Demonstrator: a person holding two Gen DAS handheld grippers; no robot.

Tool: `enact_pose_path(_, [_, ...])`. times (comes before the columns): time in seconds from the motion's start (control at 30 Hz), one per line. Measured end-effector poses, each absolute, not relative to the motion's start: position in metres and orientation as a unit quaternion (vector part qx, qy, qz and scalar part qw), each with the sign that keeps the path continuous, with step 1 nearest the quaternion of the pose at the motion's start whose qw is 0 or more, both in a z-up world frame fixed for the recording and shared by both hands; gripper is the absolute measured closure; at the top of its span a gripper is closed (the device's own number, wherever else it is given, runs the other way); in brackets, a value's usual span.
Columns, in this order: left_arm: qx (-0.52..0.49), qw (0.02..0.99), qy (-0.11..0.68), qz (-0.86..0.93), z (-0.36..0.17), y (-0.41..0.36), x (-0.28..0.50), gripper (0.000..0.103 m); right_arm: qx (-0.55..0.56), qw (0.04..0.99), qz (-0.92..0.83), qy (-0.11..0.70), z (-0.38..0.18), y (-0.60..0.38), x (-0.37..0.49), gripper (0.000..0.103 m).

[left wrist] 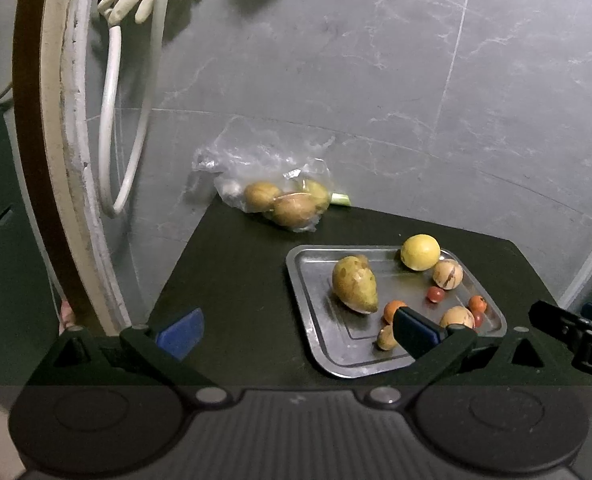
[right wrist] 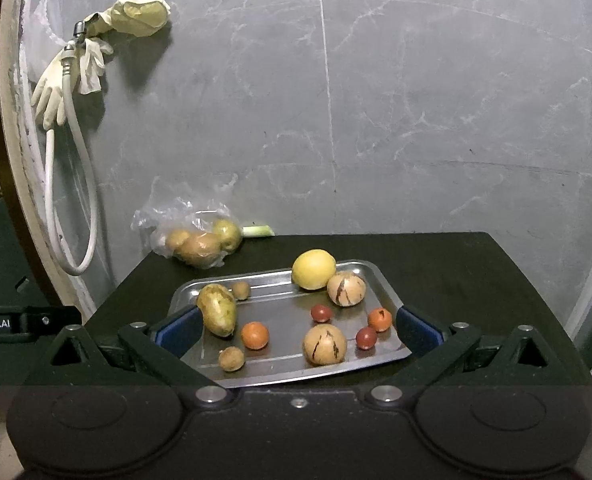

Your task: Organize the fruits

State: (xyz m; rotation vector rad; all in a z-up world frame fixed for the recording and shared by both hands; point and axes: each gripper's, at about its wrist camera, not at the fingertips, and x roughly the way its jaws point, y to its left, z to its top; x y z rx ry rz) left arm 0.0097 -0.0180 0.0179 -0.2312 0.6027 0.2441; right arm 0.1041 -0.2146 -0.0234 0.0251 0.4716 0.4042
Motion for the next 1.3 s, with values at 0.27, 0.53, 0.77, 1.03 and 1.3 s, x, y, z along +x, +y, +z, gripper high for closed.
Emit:
enact_pose_path(0.27, [-0.104, 0.944, 0.297, 0.097, 0.012, -0.009, -0.003, 0.0, 0.01, 0.955, 0.18, 0.237, -0.026, -0.207, 0.083, 0.001])
enact_pose_path(0.53, [-0.094, 0.947, 0.296, 0.078, 0.01, -0.003, -0.011, 0.0, 0.015, 0.958, 0.16, 0.238, -0.026, -0.202, 0.067, 0.001])
enact_pose_path(0.77, [-0.086, 0.949, 0.297, 0.066, 0.008, 0.004, -0.019, 0.0, 0.014, 0.959, 0.15, 0.241, -0.027, -0.194, 0.053, 0.001])
enact_pose_path(1.03, [-0.089, 0.949, 0.296, 0.055, 0.005, 0.01, -0.027, 0.0, 0.01, 0.96, 0.139, 0.245, -0.027, -0.186, 0.041, 0.001])
enact_pose_path(1.3, [-0.082, 0.95, 0.3, 0.043, 0.002, 0.012, -0.029, 0.0, 0.007, 0.96, 0.13, 0.249, -0.028, -0.183, 0.033, 0.001])
